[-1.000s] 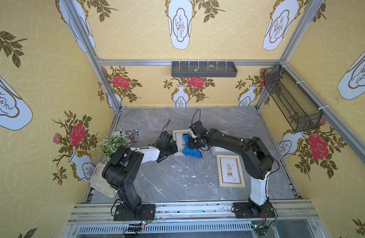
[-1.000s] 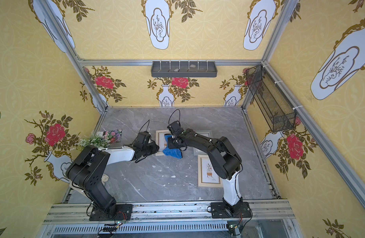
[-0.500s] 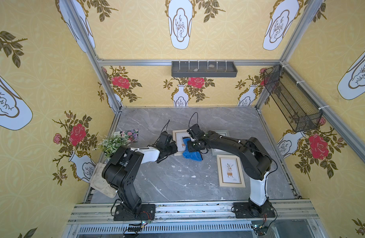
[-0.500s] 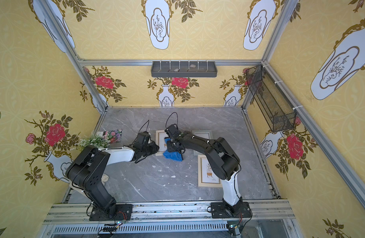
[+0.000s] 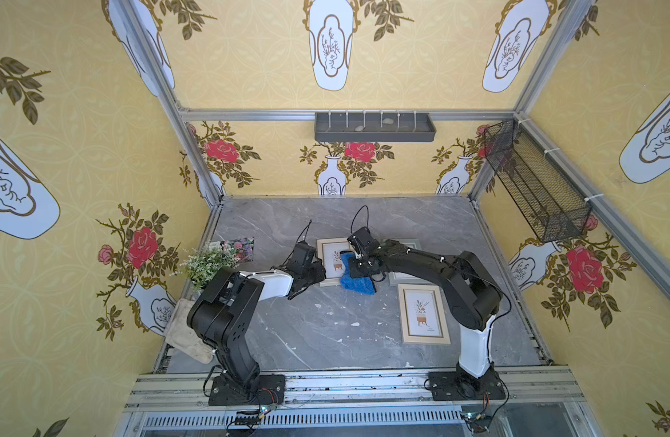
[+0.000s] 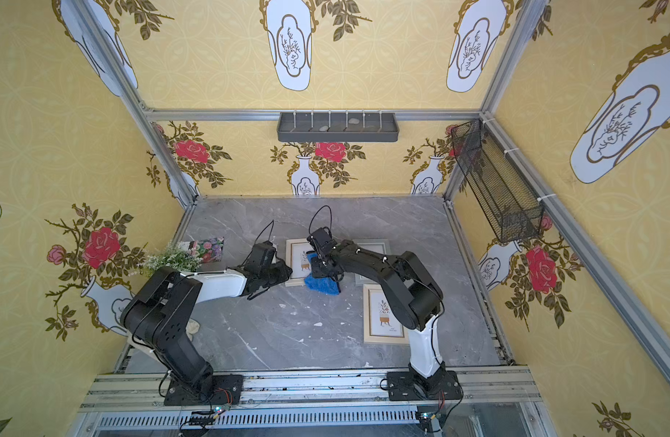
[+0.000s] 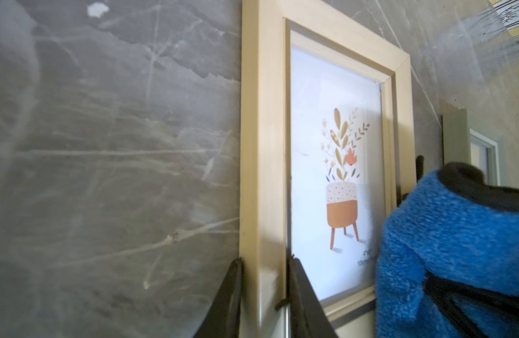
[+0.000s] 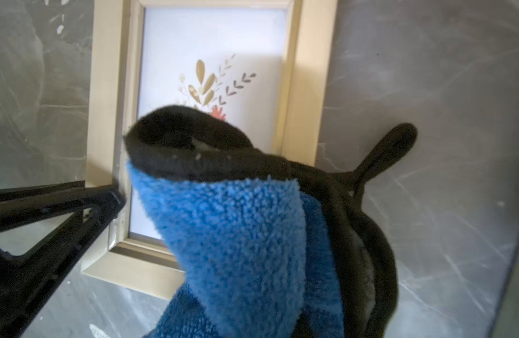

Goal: Wipe the picture frame with a cloth
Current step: Wipe the dirt from the picture frame, then adjust the cleaning item.

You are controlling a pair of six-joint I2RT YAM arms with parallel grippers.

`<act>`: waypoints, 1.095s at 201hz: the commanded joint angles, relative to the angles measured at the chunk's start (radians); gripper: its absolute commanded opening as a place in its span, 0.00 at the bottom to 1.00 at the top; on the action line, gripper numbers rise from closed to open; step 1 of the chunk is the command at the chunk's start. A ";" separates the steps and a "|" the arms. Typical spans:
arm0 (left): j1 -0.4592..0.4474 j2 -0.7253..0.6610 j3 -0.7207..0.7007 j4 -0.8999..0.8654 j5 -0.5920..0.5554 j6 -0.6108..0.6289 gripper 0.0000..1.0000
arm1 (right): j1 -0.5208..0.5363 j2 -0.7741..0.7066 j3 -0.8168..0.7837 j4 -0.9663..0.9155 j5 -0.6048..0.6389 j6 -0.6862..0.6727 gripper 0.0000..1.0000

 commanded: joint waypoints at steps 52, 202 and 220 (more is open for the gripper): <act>0.000 -0.085 0.073 -0.347 -0.038 0.068 0.48 | -0.058 -0.131 -0.070 0.098 -0.111 -0.012 0.09; -0.075 -0.570 -0.227 0.216 0.329 0.275 0.97 | -0.037 -0.224 -0.117 0.309 -0.288 0.049 0.10; -0.082 -0.537 -0.216 0.218 0.344 0.275 0.97 | -0.019 -0.221 -0.106 0.333 -0.308 0.058 0.10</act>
